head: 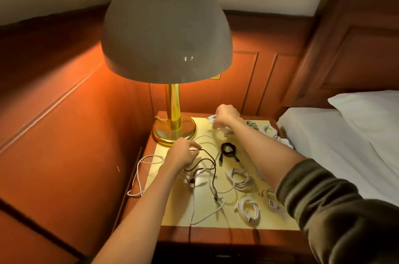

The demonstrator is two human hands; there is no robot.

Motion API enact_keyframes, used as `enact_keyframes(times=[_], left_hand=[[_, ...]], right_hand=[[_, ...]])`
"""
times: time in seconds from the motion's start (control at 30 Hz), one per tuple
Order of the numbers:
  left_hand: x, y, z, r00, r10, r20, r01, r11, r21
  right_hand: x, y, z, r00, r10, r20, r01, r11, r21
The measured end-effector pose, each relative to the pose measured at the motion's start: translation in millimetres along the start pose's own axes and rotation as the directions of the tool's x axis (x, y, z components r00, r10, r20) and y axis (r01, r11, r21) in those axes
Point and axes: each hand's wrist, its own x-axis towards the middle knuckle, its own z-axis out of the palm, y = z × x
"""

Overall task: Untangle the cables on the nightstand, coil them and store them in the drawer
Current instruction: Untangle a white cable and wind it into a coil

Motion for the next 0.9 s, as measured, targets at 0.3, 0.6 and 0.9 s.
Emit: enact_keyframes(times=[0.3, 0.6, 0.9], left_hand=[[7, -28, 9, 0.999, 0.031, -0.028, -0.033, 0.995, -0.097], [-19, -41, -2, 0.977, 0.073, -0.202, -0.109, 0.979, -0.173], [-56, -63, 6, 0.98, -0.044, -0.194, -0.013, 0.959, -0.283]], right_hand=[[34, -20, 52, 0.995, -0.041, 0.095, 0.06, 0.978, -0.198], [-6, -14, 51, 0.965, -0.233, 0.122, 0.255, 0.942, -0.217], [-57, -6, -21, 0.945, -0.328, 0.008, 0.309, 0.898, 0.313]])
